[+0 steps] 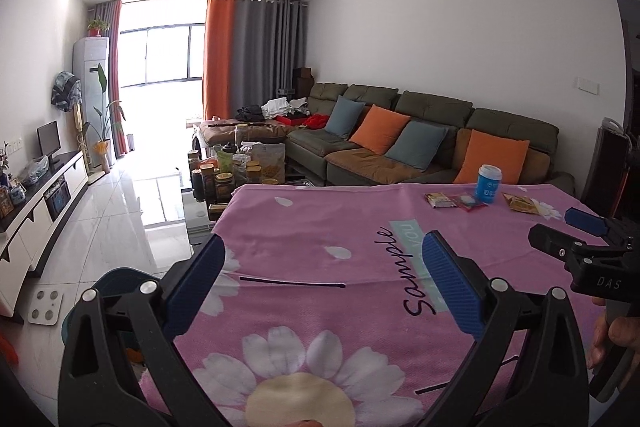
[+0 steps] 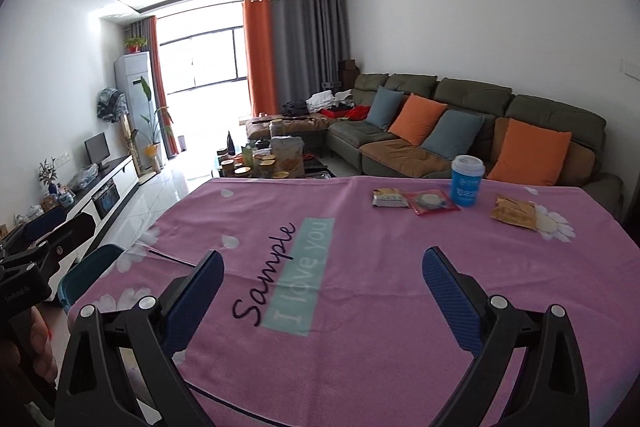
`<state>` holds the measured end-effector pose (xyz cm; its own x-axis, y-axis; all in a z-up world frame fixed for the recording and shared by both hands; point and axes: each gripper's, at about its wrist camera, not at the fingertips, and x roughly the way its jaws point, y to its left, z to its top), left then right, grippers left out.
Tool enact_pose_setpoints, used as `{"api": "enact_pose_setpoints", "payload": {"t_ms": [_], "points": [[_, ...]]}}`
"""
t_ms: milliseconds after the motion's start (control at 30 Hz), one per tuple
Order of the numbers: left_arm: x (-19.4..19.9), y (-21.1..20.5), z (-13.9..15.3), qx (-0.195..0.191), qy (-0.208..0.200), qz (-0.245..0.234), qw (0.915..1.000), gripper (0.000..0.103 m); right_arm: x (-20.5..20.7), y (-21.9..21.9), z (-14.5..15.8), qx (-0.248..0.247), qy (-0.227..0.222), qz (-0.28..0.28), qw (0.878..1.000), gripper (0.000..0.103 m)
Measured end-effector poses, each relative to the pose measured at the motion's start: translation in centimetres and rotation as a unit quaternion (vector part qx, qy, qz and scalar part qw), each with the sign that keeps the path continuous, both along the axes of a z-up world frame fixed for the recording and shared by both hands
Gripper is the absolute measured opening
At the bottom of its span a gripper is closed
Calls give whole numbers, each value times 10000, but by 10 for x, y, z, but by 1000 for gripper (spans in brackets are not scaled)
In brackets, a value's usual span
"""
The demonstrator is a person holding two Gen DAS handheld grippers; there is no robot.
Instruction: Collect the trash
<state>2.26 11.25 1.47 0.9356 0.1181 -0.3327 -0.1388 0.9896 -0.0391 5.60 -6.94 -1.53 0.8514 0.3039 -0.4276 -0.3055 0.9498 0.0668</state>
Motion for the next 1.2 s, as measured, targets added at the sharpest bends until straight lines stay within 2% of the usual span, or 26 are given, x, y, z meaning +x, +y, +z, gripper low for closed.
{"api": "enact_pose_setpoints", "payload": {"t_ms": [233,667,933,1067,1200], "points": [[-5,-18,-9,48,8,-115,9999,97,-24,-22,-9,50,-145,-412,9990,96],[-20,-28,-22,84,-90,-248,9996,97,-70,-25,-17,-230,-629,-831,9943,96],[-28,-27,-21,59,-117,-256,9996,97,-78,-25,-15,-315,-729,-1045,9914,96],[-27,-24,-22,31,-72,-222,9997,97,-86,-26,-10,-300,-946,-1181,9880,96],[-29,-21,-20,-77,-195,-169,9996,97,-85,-26,-8,-313,-982,-1208,9873,96]]}}
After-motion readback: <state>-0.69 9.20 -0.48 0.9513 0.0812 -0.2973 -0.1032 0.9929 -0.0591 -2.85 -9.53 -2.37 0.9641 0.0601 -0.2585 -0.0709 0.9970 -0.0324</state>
